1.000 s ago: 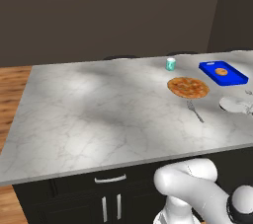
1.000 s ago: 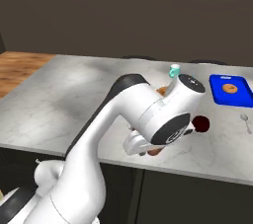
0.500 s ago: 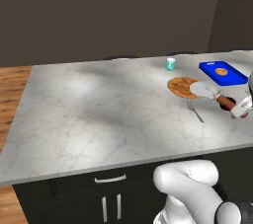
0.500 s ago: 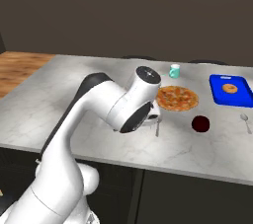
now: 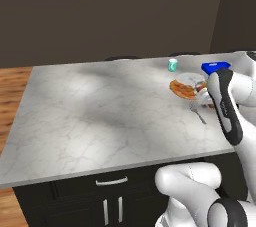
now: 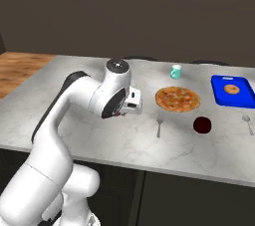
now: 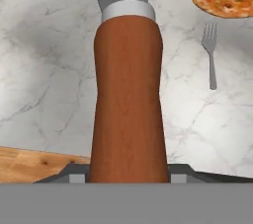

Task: Take the pizza cutter from the drawer on the right and place it on the dining counter for cutting.

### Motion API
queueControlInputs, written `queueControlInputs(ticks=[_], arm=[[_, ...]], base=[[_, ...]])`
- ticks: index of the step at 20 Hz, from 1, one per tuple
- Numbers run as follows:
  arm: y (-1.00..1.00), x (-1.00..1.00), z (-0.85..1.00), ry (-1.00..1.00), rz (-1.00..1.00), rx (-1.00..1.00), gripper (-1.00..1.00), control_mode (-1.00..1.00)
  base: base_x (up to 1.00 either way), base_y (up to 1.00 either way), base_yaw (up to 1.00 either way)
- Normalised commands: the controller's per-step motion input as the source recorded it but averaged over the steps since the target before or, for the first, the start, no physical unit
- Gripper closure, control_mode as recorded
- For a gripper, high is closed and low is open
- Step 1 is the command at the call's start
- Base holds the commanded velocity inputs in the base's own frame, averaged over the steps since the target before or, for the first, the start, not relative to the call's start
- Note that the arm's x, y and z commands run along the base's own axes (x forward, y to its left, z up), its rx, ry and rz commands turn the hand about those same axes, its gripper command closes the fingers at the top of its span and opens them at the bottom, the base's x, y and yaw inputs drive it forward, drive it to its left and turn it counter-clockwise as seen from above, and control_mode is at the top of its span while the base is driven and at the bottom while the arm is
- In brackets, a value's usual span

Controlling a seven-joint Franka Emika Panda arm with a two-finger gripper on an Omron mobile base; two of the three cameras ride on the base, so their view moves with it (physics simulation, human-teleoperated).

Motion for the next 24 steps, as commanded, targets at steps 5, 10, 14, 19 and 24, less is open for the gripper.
queueControlInputs(ticks=[5, 10, 14, 19, 24], arm=[[0.36, 0.62, -0.02, 0.21, -0.15, 0.0, 1.0, -1.0], [0.1, 0.49, -0.25, 0.22, -0.15, 0.0, 1.0, -1.0], [0.0, 0.52, -0.58, 0.05, -0.13, 0.0, 1.0, -1.0], [0.0, 0.64, -0.51, 0.0, -0.15, 0.0, 1.0, -1.0], [0.0, 0.7, -0.37, 0.0, -0.06, 0.0, 1.0, -1.0]], base=[[0.0, 0.0, 0.0], [0.0, 0.0, 0.0], [0.0, 0.0, 0.0], [0.0, 0.0, 0.0], [0.0, 0.0, 0.0]])
